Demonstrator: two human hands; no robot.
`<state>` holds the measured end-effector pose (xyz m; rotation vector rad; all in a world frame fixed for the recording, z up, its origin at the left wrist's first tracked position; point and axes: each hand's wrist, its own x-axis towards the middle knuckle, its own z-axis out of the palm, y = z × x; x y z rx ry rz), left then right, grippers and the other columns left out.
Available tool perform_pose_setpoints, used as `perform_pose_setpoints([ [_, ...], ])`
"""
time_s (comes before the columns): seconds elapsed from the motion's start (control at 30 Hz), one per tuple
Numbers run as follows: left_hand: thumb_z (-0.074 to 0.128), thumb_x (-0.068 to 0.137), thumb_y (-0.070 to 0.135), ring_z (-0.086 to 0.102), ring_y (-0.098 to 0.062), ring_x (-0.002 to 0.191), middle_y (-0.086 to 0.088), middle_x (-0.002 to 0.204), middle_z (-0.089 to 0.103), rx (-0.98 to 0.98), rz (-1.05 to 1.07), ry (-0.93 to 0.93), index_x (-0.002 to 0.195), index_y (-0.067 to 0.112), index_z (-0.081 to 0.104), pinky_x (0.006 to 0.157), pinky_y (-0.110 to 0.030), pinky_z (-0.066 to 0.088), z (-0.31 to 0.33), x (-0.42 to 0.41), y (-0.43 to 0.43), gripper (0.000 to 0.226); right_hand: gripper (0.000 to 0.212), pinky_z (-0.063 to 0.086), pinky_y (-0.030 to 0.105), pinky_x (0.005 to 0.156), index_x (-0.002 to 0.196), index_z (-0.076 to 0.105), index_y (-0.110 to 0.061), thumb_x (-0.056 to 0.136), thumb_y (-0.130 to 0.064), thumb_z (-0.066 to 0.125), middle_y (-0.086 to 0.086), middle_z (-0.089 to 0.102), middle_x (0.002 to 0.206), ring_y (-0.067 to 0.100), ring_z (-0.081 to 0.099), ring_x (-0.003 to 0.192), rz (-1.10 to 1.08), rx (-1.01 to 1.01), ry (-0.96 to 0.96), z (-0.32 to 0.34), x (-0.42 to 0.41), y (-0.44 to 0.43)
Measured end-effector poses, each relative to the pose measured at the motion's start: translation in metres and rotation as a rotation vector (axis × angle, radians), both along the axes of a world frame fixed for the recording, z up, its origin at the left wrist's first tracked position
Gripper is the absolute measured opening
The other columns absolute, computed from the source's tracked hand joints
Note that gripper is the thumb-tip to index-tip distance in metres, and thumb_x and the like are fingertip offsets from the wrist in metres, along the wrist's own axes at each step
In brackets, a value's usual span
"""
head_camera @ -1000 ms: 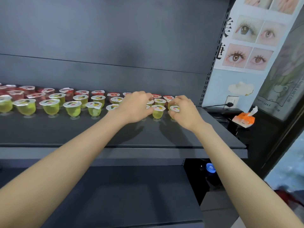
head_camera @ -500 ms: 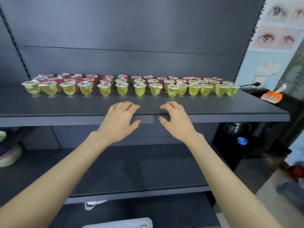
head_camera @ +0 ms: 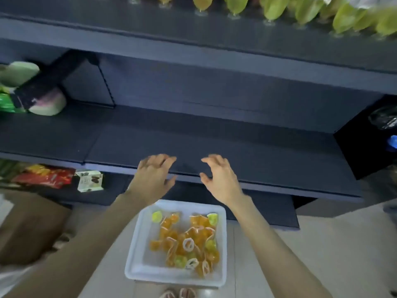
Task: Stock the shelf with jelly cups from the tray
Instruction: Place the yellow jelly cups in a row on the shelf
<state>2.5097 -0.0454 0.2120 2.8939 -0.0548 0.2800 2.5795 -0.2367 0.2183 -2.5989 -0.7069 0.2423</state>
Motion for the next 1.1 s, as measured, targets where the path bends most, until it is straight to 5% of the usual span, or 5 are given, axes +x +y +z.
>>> perform_pose_setpoints([
  [0.2, 0.06, 0.089, 0.027, 0.049, -0.033, 0.122, -0.01, 0.134, 0.052, -0.162, 0.166, 0.412, 0.134, 0.012, 0.049, 0.103, -0.042, 0.035, -0.129, -0.038, 0.023, 0.049, 0.046, 0.035, 0.032, 0.103, 0.141, 0.04, -0.015, 0.097, -0.026, 0.049, 0.004, 0.038, 0.145, 0.023, 0.035, 0.132, 0.038, -0.132, 0.251, -0.131, -0.029, 0.032],
  [0.47, 0.047, 0.096, 0.035, 0.043, -0.021, 0.126, -0.003, 0.142, 0.042, -0.368, 0.226, 0.731, 0.142, 0.017, 0.034, 0.104, -0.035, 0.034, -0.295, -0.066, 0.062, 0.051, 0.046, 0.039, 0.03, 0.104, 0.135, 0.046, -0.017, 0.093, -0.031, 0.056, 0.001, 0.049, 0.136, 0.022, 0.044, 0.127, -0.166, -0.12, 0.543, -0.305, -0.07, 0.068],
  [0.7, 0.049, 0.095, 0.035, 0.037, -0.025, 0.133, -0.008, 0.148, 0.034, -0.543, 0.274, 0.757, 0.145, 0.011, 0.028, 0.107, -0.038, 0.033, -0.409, -0.064, 0.073, 0.058, 0.047, 0.026, 0.03, 0.109, 0.135, 0.048, -0.014, 0.093, -0.031, 0.058, 0.003, 0.047, 0.14, 0.022, 0.035, 0.132, -0.323, -0.149, 0.575, -0.415, -0.092, 0.079],
  [0.9, 0.01, 0.077, 0.081, 0.01, -0.028, 0.145, -0.005, 0.159, 0.005, -0.611, 0.303, 0.676, 0.15, 0.019, 0.011, 0.114, -0.048, 0.017, -0.473, -0.047, 0.065, 0.096, 0.068, 0.033, 0.045, 0.103, 0.129, 0.053, -0.01, 0.077, -0.054, 0.056, 0.011, 0.046, 0.139, 0.034, 0.037, 0.13, -0.508, -0.143, 0.495, -0.468, -0.118, 0.073],
  [1.1, 0.043, 0.095, 0.049, 0.024, -0.03, 0.139, -0.01, 0.152, 0.02, -0.639, 0.414, 0.644, 0.149, 0.018, 0.015, 0.111, -0.051, 0.029, -0.499, -0.022, 0.059, 0.069, 0.076, 0.035, 0.054, 0.1, 0.132, 0.048, -0.008, 0.074, -0.053, 0.071, 0.015, 0.042, 0.14, 0.038, 0.036, 0.125, -0.692, -0.139, 0.392, -0.481, -0.149, 0.06],
])
